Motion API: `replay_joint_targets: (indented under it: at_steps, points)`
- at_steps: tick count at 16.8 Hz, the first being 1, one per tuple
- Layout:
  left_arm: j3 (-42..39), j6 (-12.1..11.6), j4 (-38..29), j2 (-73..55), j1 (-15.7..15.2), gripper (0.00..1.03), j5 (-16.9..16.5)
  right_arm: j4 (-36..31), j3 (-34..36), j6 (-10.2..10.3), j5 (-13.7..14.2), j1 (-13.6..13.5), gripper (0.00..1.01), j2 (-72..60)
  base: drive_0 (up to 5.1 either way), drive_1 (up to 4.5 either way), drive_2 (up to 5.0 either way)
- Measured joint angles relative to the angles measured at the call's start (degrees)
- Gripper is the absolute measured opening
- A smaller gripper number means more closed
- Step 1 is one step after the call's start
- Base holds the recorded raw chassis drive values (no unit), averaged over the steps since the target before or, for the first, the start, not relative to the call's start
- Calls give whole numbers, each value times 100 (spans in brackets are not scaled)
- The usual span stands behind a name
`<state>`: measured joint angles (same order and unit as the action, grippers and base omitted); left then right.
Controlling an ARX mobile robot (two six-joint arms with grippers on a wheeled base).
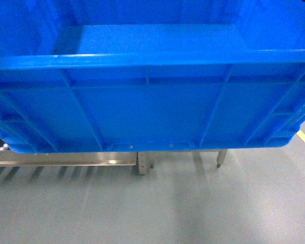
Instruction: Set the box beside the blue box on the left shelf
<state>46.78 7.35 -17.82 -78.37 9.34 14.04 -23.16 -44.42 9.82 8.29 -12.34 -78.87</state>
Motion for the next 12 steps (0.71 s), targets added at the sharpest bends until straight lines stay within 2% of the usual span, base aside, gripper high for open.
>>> replay_joint_targets:
  at_steps: [12]
  points:
    - [0,-2,11,0,0,18,7,2,4,2,0,-2,7,-2,-501,245,245]
